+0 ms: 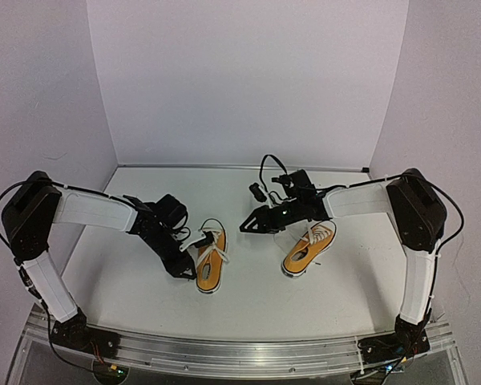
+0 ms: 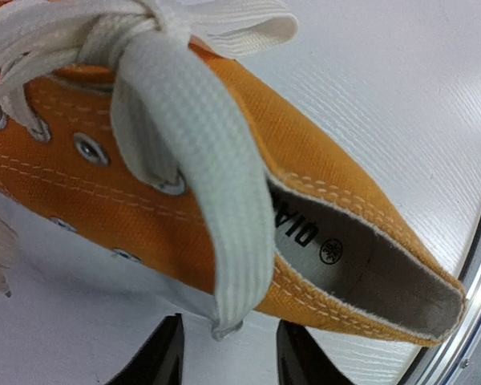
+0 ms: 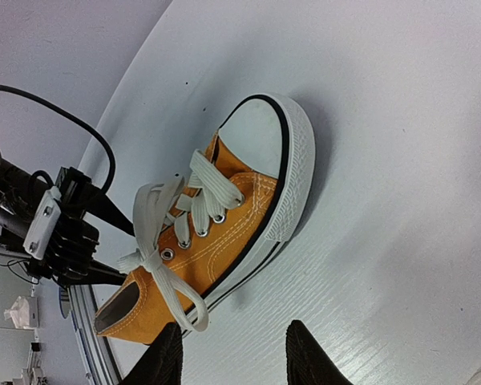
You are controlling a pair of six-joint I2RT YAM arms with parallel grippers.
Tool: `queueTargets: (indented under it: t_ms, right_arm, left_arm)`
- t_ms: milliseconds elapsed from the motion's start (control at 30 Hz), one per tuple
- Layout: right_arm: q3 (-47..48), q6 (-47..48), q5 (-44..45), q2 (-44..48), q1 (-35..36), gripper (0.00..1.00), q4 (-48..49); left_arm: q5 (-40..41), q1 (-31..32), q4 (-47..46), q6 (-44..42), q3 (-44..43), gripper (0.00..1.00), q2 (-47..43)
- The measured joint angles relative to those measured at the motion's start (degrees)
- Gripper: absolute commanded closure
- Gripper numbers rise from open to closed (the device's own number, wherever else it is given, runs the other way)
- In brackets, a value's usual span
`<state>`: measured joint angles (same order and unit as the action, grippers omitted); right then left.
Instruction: Tie the shoes
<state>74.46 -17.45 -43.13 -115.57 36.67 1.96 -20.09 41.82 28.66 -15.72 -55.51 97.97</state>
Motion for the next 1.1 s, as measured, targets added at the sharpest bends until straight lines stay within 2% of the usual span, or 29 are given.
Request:
queueTargets:
  t_ms: [100,167,300,467,500,533,600,633,867,1100]
  right_arm:
    - [0.0,0.0,0.0,0.0,0.0,0.59,0.0]
    - [0.0,0.0,0.0,0.0,0.0,0.59,0.0]
    - [0.0,0.0,0.0,0.0,0.0,0.59,0.0]
    - [0.0,0.0,0.0,0.0,0.0,0.59,0.0]
    - [0.0,0.0,0.0,0.0,0.0,0.59,0.0]
    - [0.0,0.0,0.0,0.0,0.0,0.59,0.0]
    - [0.0,0.0,-0.1,0.0,0.0,0.59,0.0]
    - [0.0,0.0,-0.1,0.0,0.0,0.59,0.0]
    - [-0.3,0.0,0.1,0.5,0.0,0.59,0.1]
    - [-1.2,0.0,0.0,1.7,0.0,0.59,0.2]
  left_arm:
    - [-1.7,0.1,-0.2,-1.2,0.0,0.91,0.1]
    - [-2.7,0.3,-0.1,-1.9,0.0,0.99,0.1]
    - [-3.6,0.5,-0.3,-2.3,0.0,1.0,-1.4]
    - [-5.4,0.4,-2.4,-0.9,0.1,0.99,-8.1]
    - [-6.6,0.4,-3.4,-0.1,0.1,0.91,-9.5]
    - [-7.7,0.5,-4.9,0.8,0.1,0.73,-10.3]
    - [-9.9,0.8,-9.2,3.1,0.0,0.56,-11.0]
    - [-10.2,1.0,-10.8,4.2,0.0,0.52,-10.7]
    - [-5.9,2.3,-17.5,13.9,0.0,0.42,-7.6]
    - [2.6,2.3,-19.9,21.1,4.7,0.4,-13.7]
